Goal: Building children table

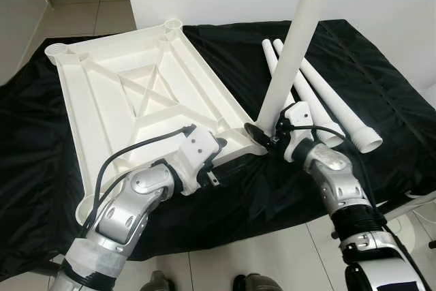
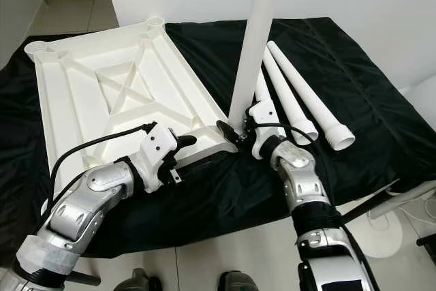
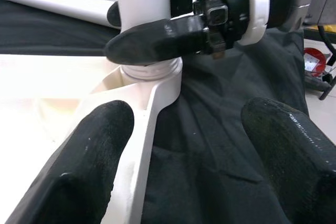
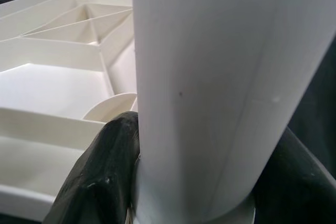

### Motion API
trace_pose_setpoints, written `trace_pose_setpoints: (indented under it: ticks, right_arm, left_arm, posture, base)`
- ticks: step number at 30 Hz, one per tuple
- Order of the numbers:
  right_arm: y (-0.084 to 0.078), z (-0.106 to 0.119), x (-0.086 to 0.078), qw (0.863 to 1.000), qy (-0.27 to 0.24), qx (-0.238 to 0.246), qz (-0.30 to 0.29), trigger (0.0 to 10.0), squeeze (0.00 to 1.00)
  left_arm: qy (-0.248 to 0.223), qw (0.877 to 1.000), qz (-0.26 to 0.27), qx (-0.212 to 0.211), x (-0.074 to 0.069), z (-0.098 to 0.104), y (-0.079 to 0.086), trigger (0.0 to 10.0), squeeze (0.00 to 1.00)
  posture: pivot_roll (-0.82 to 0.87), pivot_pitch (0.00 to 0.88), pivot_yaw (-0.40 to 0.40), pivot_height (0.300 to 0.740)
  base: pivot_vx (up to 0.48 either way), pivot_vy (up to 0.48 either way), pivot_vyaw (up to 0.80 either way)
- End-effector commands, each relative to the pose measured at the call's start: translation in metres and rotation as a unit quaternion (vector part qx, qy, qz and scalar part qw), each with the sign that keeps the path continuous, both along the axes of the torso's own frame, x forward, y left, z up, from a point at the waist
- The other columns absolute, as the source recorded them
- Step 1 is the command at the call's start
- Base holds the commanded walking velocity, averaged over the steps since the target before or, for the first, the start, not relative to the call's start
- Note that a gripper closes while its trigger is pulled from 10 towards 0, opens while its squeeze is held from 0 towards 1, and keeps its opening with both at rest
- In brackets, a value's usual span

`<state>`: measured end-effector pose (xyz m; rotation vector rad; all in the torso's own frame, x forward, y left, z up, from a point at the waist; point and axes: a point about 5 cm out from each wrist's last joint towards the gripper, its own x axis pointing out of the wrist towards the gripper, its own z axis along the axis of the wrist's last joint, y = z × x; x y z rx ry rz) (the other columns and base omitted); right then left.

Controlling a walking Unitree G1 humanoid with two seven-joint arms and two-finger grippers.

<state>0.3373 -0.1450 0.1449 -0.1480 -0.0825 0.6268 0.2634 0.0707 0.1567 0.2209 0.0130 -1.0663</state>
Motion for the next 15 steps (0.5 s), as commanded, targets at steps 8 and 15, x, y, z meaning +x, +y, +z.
trace_pose_setpoints:
  ticks: [8,15]
  right_arm:
    - [0.010,-0.015,-0.007,0.993,0.025,0.046,-0.101,10.0,0.00]
    - [0.025,-0.017,-0.015,0.976,0.024,0.086,-0.199,10.0,0.00]
  left_arm:
    - [-0.005,0.999,0.035,0.003,0.004,-0.001,0.005,10.0,0.00]
    - [-0.008,0.999,0.043,0.005,0.006,-0.001,0.009,10.0,0.00]
  posture:
    - [-0.06,0.066,0.001,0.740]
    - [-0.06,0.062,0.001,0.740]
  base:
    - [0.000,0.000,0.00]
    - [0.000,0.000,0.00]
